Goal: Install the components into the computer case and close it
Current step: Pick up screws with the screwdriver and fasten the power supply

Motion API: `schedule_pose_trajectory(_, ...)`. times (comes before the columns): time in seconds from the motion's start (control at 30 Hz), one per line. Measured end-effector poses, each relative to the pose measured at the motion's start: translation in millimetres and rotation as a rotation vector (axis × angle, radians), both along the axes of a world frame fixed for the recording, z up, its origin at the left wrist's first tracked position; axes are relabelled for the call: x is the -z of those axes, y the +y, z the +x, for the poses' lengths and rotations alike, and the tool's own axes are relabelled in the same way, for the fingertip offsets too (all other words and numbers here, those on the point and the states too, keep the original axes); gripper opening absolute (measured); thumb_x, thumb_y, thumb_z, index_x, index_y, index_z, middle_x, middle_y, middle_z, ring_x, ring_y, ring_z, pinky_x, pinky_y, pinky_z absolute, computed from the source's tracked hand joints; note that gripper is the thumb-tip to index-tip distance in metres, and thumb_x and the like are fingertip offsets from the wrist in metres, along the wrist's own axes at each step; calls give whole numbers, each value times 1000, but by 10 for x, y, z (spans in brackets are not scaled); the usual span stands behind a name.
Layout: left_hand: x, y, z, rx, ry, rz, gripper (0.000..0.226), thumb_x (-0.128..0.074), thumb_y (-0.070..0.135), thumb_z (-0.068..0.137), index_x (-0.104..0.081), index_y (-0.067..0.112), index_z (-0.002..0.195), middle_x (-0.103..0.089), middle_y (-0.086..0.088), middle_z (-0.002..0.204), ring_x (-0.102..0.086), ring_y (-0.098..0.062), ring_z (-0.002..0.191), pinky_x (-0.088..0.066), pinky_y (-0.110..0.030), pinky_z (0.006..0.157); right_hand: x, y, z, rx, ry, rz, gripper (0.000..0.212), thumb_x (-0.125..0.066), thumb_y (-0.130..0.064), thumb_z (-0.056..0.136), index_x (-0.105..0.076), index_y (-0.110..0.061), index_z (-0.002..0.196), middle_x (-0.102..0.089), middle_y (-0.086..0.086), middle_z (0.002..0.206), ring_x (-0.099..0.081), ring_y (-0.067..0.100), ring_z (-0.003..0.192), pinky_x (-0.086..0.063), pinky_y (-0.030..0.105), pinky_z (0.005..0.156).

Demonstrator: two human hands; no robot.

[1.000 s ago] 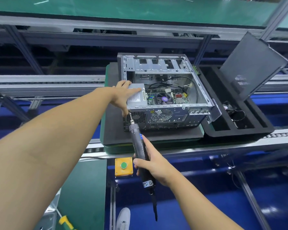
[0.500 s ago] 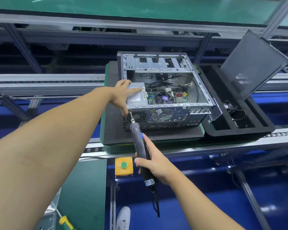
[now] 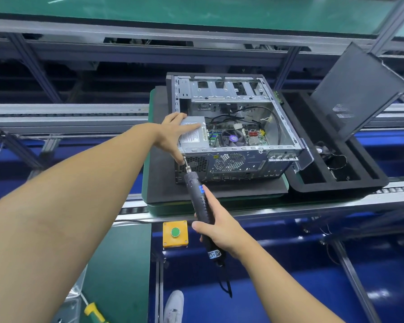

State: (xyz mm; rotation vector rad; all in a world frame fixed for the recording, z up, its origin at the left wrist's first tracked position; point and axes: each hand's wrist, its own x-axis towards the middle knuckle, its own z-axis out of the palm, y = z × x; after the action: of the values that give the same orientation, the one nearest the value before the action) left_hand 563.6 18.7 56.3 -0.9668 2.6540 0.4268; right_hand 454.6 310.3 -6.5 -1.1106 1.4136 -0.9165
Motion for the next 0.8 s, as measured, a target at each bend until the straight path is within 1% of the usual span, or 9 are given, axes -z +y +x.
schedule_pose_trajectory(0.07,8,-6,-6,4,-3,-6,129,-83,58,58,7,52,151,17,2,162,22,-22,147,-8,-57,120,-10,-1,9,-7,-3,4,88,-69,-28,83,-20,-87,127,-67,-23,109,-65,11,67,-56,26,70)
schedule_pose_trajectory(0.17,15,-10,-5,6,0,-14,128,-82,55,59,6,50,152,17,1,162,22,-23,147,-9,-56,120,-31,-24,63,-3,-31,29,86,-70,-36,78,-26,-75,139,-62,-19,115,-63,12,84,-57,41,88)
schedule_pose_trajectory(0.2,13,-10,-3,6,2,-16,128,-82,54,60,6,49,152,16,1,162,22,-23,147,-9,-55,120,-34,-32,85,-3,-57,26,84,-71,-35,78,-29,-75,139,-62,-19,113,-62,13,88,-56,45,91)
schedule_pose_trajectory(0.27,-3,-4,-14,5,-9,-18,129,-83,53,59,7,49,152,16,1,162,22,-22,147,-11,-55,119,-35,-48,134,-4,-140,6,79,-72,-31,80,-35,-80,129,-64,-16,107,-63,16,89,-56,44,86)
schedule_pose_trajectory(0.33,-47,4,-51,11,-75,-30,134,-84,54,58,12,49,151,20,-1,161,24,-23,147,-13,-56,119,-43,-60,175,12,-219,8,74,-74,-29,81,-42,-80,124,-65,-10,103,-63,19,86,-55,41,83)
schedule_pose_trajectory(0.4,-99,11,-94,25,-177,-46,141,-85,57,55,19,48,149,26,-3,160,27,-24,147,-14,-58,119,-51,-69,208,39,-272,27,72,-75,-29,80,-45,-73,129,-64,-4,102,-63,21,85,-55,43,82)
schedule_pose_trajectory(0.47,-135,11,-116,31,-231,-47,143,-85,59,54,24,48,147,30,-5,159,28,-25,146,-14,-59,118,-68,-72,226,45,-310,41,73,-75,-28,81,-44,-64,136,-63,1,97,-63,22,84,-56,44,80)
schedule_pose_trajectory(0.63,-137,24,-83,29,-188,-49,139,-84,56,57,19,48,149,26,-4,160,26,-25,146,-13,-57,118,-111,-94,257,39,-387,72,68,-71,-20,87,-45,-54,139,-63,4,85,-60,28,79,-57,45,74)
schedule_pose_trajectory(0.8,-117,23,-62,30,-148,-41,136,-84,54,59,16,48,151,23,-3,160,25,-24,146,-12,-56,118,-128,-115,292,22,-451,91,55,-69,-19,88,-54,-60,123,-62,8,79,-60,25,63,-56,35,61)
